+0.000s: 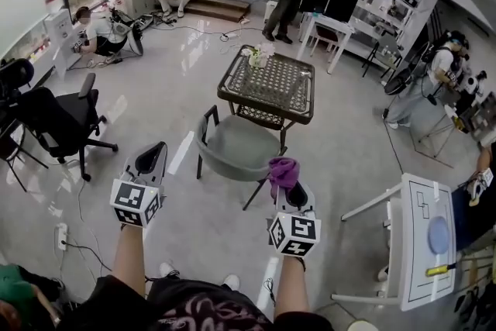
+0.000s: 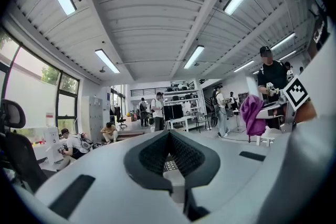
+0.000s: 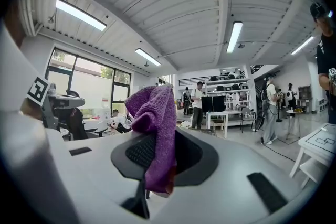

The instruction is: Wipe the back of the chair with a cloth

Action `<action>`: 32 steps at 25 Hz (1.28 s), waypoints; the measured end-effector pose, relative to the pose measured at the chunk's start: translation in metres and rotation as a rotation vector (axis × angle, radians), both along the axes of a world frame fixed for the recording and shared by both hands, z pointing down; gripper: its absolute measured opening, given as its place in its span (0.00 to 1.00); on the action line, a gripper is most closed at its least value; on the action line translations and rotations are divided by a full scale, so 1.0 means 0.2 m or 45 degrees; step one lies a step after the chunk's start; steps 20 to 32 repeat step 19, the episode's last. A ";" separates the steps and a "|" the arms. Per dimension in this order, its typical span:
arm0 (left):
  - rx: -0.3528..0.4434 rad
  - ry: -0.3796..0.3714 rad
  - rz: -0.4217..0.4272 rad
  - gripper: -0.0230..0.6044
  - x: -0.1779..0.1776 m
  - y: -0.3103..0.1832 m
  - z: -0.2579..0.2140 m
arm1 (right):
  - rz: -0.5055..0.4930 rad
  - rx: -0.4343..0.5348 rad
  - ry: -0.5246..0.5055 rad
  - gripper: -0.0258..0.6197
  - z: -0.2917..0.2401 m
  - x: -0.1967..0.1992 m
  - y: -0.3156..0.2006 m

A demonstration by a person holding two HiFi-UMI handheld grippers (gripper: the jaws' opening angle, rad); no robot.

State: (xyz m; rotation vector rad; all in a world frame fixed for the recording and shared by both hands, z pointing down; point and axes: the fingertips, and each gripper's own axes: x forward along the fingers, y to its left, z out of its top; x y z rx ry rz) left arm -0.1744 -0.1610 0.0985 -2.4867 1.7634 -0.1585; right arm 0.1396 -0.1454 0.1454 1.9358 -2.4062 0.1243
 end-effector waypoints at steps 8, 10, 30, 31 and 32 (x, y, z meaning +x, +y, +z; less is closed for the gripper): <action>-0.012 0.002 0.024 0.05 0.01 -0.02 0.01 | 0.046 0.001 -0.040 0.18 -0.02 0.05 0.00; -0.013 0.002 0.024 0.05 0.00 -0.03 0.01 | 0.055 0.003 -0.030 0.18 -0.02 0.06 0.00; -0.037 -0.031 0.084 0.05 0.04 -0.03 0.05 | 0.053 -0.009 0.007 0.18 -0.02 0.01 -0.01; -0.037 -0.031 0.084 0.05 0.04 -0.03 0.05 | 0.053 -0.009 0.007 0.18 -0.02 0.01 -0.01; -0.037 -0.031 0.084 0.05 0.04 -0.03 0.05 | 0.053 -0.009 0.007 0.18 -0.02 0.01 -0.01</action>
